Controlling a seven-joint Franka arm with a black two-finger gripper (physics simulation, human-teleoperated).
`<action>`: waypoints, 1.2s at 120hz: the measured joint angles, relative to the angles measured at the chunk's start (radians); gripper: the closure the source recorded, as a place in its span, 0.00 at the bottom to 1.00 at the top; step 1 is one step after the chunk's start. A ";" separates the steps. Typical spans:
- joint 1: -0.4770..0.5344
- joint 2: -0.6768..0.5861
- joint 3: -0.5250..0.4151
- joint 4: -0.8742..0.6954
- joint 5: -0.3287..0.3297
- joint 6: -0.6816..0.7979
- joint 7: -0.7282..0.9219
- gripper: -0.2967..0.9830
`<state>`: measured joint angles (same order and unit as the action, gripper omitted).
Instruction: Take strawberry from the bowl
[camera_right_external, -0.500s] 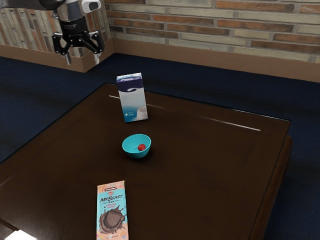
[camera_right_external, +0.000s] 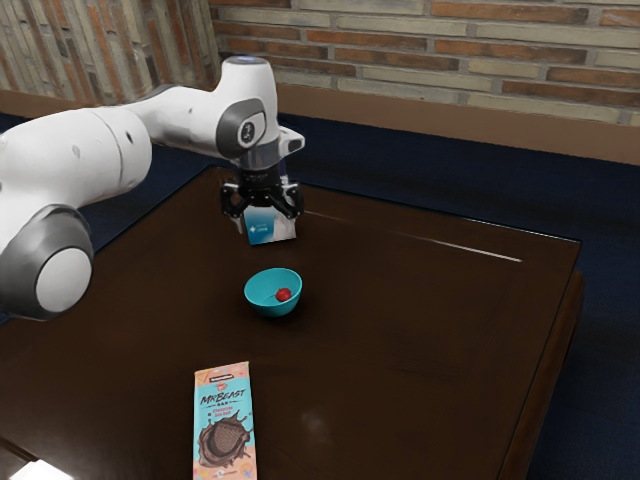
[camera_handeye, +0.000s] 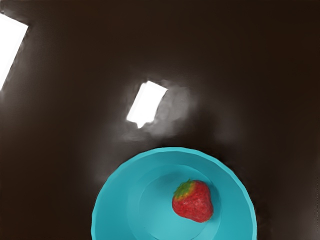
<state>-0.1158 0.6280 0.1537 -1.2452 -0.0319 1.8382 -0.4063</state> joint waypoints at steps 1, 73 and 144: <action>0.000 0.003 0.000 -0.008 -0.004 0.008 -0.004 0.23; -0.043 -0.071 0.055 -0.393 -0.202 0.316 -0.446 0.34; -0.049 0.010 0.055 -0.348 -0.189 0.379 -0.641 0.44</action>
<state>-0.1645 0.6384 0.2090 -1.5932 -0.2211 2.2176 -1.0468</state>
